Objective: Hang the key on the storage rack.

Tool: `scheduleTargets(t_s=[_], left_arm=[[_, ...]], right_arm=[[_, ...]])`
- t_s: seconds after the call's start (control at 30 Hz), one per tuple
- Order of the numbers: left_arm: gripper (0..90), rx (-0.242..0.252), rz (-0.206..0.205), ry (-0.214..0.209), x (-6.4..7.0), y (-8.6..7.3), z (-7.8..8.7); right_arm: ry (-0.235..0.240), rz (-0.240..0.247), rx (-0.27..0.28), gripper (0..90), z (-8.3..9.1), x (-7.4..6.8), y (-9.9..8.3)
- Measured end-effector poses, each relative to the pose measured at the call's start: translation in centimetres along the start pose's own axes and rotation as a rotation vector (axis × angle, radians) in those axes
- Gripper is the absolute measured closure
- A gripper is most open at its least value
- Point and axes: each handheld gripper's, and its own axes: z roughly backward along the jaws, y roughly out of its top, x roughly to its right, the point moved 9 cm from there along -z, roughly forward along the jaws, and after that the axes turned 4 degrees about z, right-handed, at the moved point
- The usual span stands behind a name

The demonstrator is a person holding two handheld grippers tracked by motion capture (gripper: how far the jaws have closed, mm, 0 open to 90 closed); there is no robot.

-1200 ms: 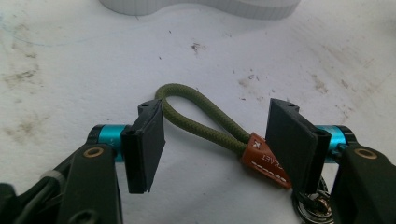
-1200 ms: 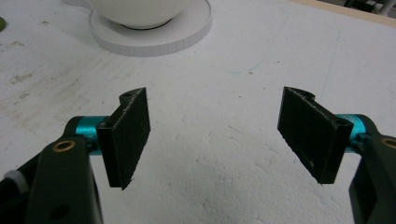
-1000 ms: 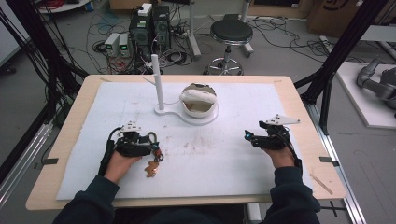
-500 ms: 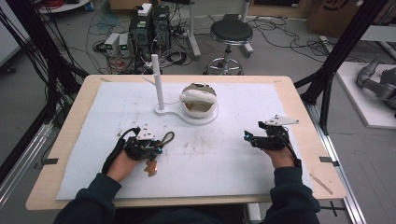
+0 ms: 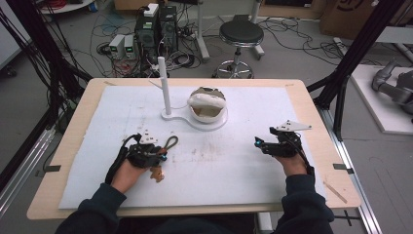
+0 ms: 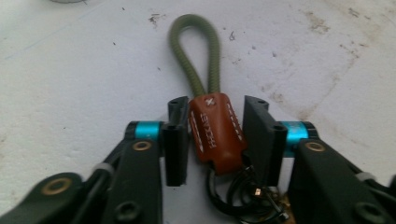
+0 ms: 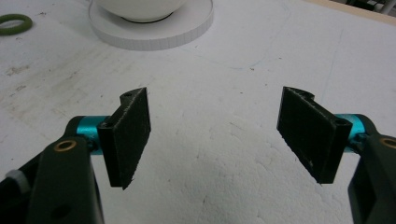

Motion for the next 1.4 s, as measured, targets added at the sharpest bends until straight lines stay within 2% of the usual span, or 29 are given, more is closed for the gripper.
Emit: scheduleTargets(t_s=[0.03, 0.1, 0.2, 0.27, 0.37, 0.4, 0.43, 0.47, 0.5, 0.53, 0.57, 0.6, 0.63, 0.67, 0.7, 0.8, 0.83, 0.87, 0.97, 1.0, 1.03, 1.1, 1.13, 1.2, 1.27, 1.4], left_arm=[[69.3, 0.0, 0.0, 0.0, 0.0, 0.0, 0.0], [70.1, 0.006, 0.026, -0.012, -0.2, 0.1, 0.0], [70.7, 0.045, 0.059, -0.018, -0.7, 0.6, 0.4], [71.1, 0.106, 0.103, -0.036, -1.2, 1.4, 1.3], [71.2, 0.203, 0.144, -0.046, -2.0, 2.4, 2.8], [71.3, 0.282, 0.157, -0.047, -2.6, 3.2, 4.0], [71.2, 0.31, 0.154, -0.043, -2.9, 3.4, 4.6], [71.3, 0.31, 0.154, -0.043, -2.9, 3.4, 4.6], [71.3, 0.331, 0.155, -0.031, -3.2, 3.6, 5.2], [71.3, 0.356, 0.156, -0.024, -3.5, 3.8, 5.7], [71.3, 0.406, 0.167, -0.022, -4.0, 4.2, 6.7], [71.3, 0.424, 0.167, -0.026, -4.1, 4.4, 7.1], [71.4, 0.424, 0.167, -0.026, -4.1, 4.4, 7.1], [71.4, 0.47, 0.168, -0.034, -4.3, 4.9, 8.0], [71.3, 0.47, 0.168, -0.034, -4.3, 4.9, 8.0], [71.3, 0.522, 0.162, -0.05, -4.1, 5.9, 9.1], [71.3, 0.545, 0.151, -0.051, -4.0, 6.7, 9.6], [71.3, 0.545, 0.151, -0.051, -4.0, 6.7, 9.6], [71.3, 0.575, 0.131, -0.04, -3.9, 8.3, 10.4], [71.3, 0.59, 0.13, -0.033, -4.0, 9.2, 10.6], [71.3, 0.59, 0.13, -0.033, -4.0, 9.2, 10.6], [71.2, 0.597, 0.127, -0.018, -4.3, 11.0, 10.7], [71.2, 0.597, 0.127, -0.018, -4.3, 11.0, 10.7], [71.2, 0.591, 0.117, 0.005, -4.5, 12.2, 10.5], [71.2, 0.585, 0.125, 0.012, -4.7, 12.6, 10.3], [71.2, 0.549, 0.139, 0.067, -5.8, 13.4, 9.6]], right_arm=[[0.0, 0.0, 0.0, 26.1, 0.0, 0.0, 0.0], [0.001, 0.0, 0.003, 26.2, 0.0, -0.1, 0.1], [0.001, -0.002, 0.008, 26.2, 0.1, 0.0, 0.1], [0.0, -0.007, 0.009, 26.2, 0.1, 0.1, 0.1], [0.002, -0.01, 0.01, 26.2, 0.1, 0.2, 0.1], [0.0, -0.01, 0.01, 26.2, 0.1, 0.2, 0.1], [-0.001, -0.011, 0.01, 26.2, 0.2, 0.2, 0.1], [-0.001, -0.011, 0.01, 26.2, 0.2, 0.2, 0.1], [0.0, -0.012, 0.01, 26.2, 0.2, 0.2, 0.1], [-0.001, -0.008, 0.012, 26.2, 0.2, 0.2, 0.1], [-0.001, -0.012, 0.012, 26.2, 0.2, 0.2, 0.1], [0.0, -0.012, 0.011, 26.2, 0.2, 0.2, 0.1], [0.0, -0.01, 0.013, 26.2, 0.2, 0.2, 0.1], [0.0, -0.012, 0.015, 26.2, 0.2, 0.1, 0.2], [0.0, -0.014, 0.014, 26.2, 0.2, 0.1, 0.2], [0.0, -0.015, 0.02, 26.2, 0.2, 0.1, 0.3], [0.001, -0.017, 0.028, 26.2, 0.3, 0.2, 0.4], [0.001, -0.017, 0.028, 26.2, 0.3, 0.2, 0.4], [-0.001, -0.028, 0.041, 26.2, 0.5, 0.4, 0.5], [-0.005, -0.026, 0.043, 26.2, 0.5, 0.5, 0.5], [-0.003, -0.028, 0.046, 26.2, 0.5, 0.4, 0.5], [-0.002, -0.028, 0.045, 26.2, 0.5, 0.4, 0.5], [0.0, -0.028, 0.043, 26.2, 0.4, 0.4, 0.5], [-0.001, -0.029, 0.042, 26.2, 0.4, 0.3, 0.5], [-0.002, -0.027, 0.039, 26.2, 0.4, 0.4, 0.5], [0.0, -0.026, 0.041, 26.2, 0.4, 0.3, 0.5]])
